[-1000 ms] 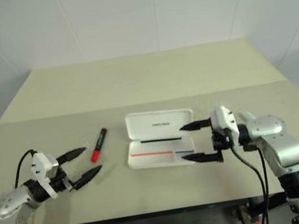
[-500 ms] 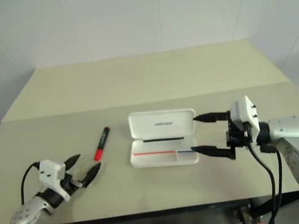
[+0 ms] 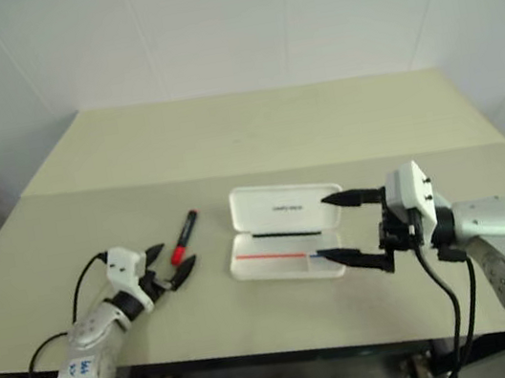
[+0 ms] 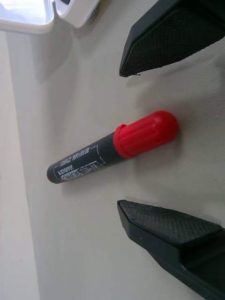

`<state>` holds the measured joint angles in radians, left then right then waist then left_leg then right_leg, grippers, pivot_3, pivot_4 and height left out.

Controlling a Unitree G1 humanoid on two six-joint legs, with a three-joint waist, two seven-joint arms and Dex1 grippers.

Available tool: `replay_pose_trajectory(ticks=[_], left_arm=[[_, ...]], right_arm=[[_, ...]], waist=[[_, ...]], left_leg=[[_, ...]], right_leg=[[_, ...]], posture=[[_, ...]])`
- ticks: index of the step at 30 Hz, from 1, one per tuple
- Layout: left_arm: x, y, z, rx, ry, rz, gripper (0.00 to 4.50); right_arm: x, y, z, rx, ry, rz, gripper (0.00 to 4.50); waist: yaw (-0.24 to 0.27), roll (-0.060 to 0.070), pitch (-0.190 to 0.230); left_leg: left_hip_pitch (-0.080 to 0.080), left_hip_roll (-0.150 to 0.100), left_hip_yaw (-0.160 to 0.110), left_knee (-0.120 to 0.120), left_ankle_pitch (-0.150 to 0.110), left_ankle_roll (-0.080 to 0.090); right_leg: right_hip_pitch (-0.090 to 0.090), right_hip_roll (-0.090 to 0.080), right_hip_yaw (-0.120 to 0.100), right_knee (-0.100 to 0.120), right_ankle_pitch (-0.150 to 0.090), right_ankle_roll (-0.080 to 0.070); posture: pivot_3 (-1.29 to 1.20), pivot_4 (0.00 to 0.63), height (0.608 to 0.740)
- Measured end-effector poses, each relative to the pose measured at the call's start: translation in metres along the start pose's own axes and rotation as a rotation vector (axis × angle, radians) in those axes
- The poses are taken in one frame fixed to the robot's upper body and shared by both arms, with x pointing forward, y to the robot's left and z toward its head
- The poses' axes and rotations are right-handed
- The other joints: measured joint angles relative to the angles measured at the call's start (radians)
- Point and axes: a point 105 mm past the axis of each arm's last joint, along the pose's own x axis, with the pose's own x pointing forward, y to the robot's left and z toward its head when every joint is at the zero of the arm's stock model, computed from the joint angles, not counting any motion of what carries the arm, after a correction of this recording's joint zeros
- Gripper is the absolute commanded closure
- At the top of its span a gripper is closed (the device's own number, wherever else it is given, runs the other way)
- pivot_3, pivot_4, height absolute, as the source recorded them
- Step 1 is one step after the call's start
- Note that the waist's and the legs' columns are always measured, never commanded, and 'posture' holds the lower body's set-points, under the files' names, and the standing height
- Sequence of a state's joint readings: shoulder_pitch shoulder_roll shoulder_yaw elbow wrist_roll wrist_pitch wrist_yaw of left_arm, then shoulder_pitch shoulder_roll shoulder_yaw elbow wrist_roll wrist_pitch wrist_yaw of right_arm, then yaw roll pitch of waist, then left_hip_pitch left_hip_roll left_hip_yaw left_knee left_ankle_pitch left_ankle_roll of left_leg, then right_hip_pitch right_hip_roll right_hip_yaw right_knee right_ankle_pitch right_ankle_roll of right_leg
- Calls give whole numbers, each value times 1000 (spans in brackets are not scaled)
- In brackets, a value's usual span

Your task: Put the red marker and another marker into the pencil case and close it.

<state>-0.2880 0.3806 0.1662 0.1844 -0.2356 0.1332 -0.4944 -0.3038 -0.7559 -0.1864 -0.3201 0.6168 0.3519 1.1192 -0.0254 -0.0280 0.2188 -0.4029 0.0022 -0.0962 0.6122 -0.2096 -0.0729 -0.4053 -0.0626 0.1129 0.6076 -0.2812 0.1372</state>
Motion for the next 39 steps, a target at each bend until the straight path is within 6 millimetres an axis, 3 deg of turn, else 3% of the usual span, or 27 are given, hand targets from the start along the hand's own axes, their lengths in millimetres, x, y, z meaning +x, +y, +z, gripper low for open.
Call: replay_pose_trajectory(ticks=[4, 12, 26, 32, 39], left_arm=[[7, -1, -3, -40, 41, 2, 1221], [12, -4, 1, -79, 70, -23, 3848], [4, -2, 6, -62, 61, -11, 3849], [-6, 4, 32, 75, -38, -2, 3849], [-21, 0, 48, 130, -138, -70, 3849]], right_arm=[[1, -1, 2, -6, -3, -17, 0], [3, -5, 8, -31, -16, -24, 0], [1, -10, -2, -31, -10, -20, 0], [-2, -14, -11, -27, -7, -28, 0], [-6, -18, -20, -23, 2, -38, 0]], waist=[[-1, 5, -3], [-4, 8, -5], [-4, 6, -4], [-3, 6, -3], [-3, 6, -3]], left_leg=[[1, 0, 0, 0, 1, 1], [-2, 0, 1, 0, -2, 2], [-2, 1, 1, -6, 2, 7], [-2, 2, 2, -13, 2, 6], [-2, 2, 2, -14, 2, 5]], right_leg=[[6, 0, -1, -11, 6, 0], [16, -1, -3, -40, 18, -5], [11, -2, -2, -33, 15, 0], [8, -1, -2, -32, 13, 1], [7, -1, -2, -31, 12, 2]], posture=[[0, 150, 740], [0, 150, 740], [0, 150, 740], [0, 150, 740], [0, 150, 740]])
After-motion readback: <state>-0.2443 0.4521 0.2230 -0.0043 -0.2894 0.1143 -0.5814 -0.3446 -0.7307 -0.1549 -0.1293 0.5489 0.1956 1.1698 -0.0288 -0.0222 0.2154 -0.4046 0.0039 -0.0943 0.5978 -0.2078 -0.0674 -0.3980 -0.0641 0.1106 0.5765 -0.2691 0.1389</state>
